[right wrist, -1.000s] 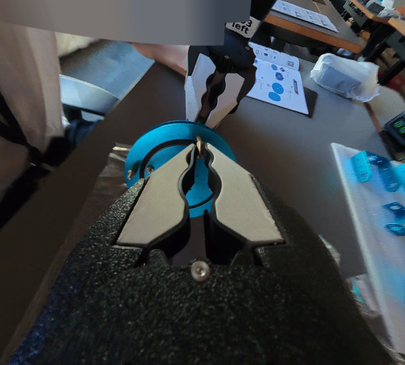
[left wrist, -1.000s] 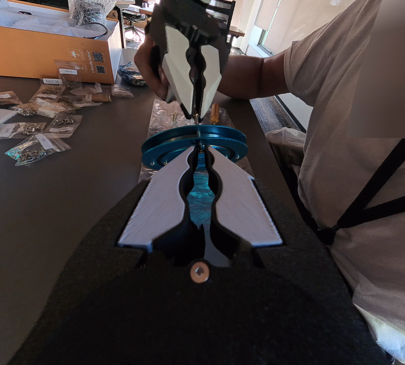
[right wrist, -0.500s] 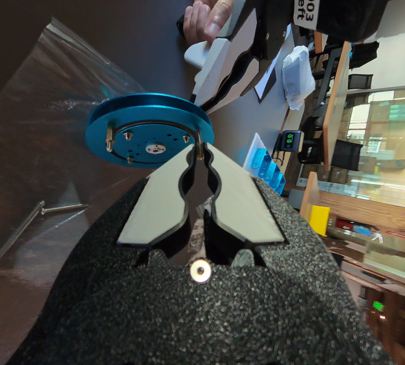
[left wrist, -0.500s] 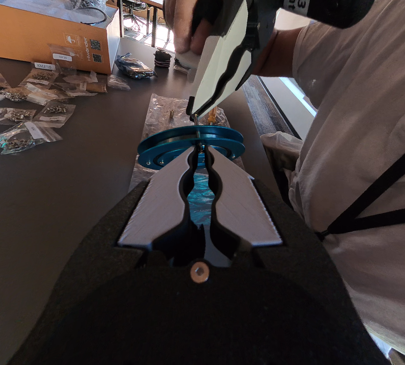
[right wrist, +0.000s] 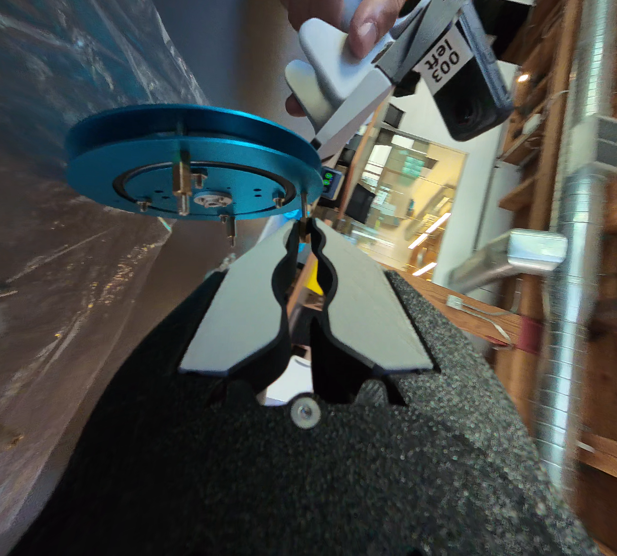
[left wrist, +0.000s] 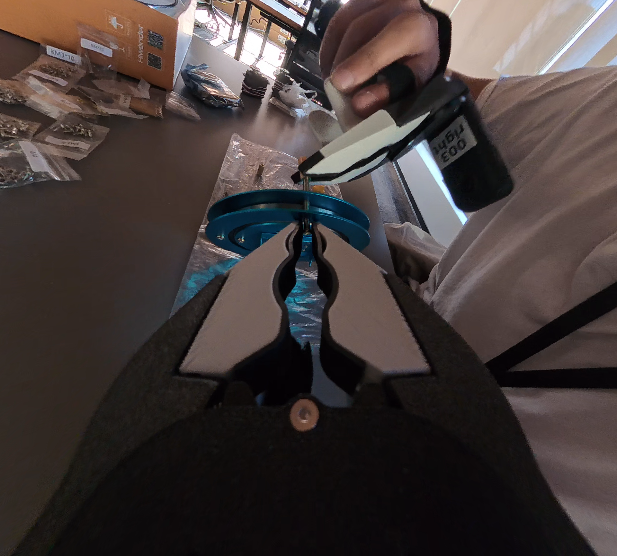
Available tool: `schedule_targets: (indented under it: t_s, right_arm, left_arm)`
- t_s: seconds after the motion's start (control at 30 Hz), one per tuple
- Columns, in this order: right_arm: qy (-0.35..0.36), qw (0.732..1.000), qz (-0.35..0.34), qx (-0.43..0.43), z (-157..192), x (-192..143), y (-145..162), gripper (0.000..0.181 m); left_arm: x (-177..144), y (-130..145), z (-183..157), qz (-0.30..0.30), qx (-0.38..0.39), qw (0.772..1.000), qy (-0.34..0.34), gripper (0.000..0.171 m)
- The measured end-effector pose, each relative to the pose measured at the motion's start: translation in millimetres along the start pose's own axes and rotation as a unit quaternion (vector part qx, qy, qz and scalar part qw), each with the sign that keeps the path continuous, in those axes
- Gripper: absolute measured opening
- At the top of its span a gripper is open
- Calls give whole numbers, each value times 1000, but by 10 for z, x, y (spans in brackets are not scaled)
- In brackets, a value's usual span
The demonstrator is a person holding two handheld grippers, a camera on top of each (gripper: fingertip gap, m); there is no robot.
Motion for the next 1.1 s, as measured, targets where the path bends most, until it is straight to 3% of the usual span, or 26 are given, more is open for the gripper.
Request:
schedule_targets:
  t_s: [0.13, 0.23, 0.43, 0.77, 0.93, 1.1]
  right_arm:
    - [84, 990, 36, -109, 47, 12, -6, 5]
    - [88, 989, 55, -108, 52, 32, 0, 5]
    - [33, 995, 54, -83, 16, 30, 0, 5]
    - [-165, 985, 16, 45, -108, 23, 21, 5]
    - [-297, 945, 0, 133, -170, 52, 53, 5]
    - [-423, 869, 0, 256, -206, 92, 88, 5]
  left_arm:
    - [6, -1, 8, -5, -41, 999, 14, 3]
    - [10, -4, 15, -10, -53, 998, 15, 3]
    - [9, -15, -5, 2, 7, 1000, -25, 3]
    - [11, -27, -46, 19, 133, 987, -88, 4]
    - [23, -23, -70, 23, 173, 979, -101, 4]
    - [34, -15, -97, 23, 190, 976, -101, 4]
Point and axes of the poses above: each gripper's, where its closed fingertips meet, x out along the fingers, y out of its underside, z = x × y across the jaws, the point moved 4 cm from there along -x, back along the fingers, and after that the axes turned 2 degrees about -z, right-handed, at the moved point
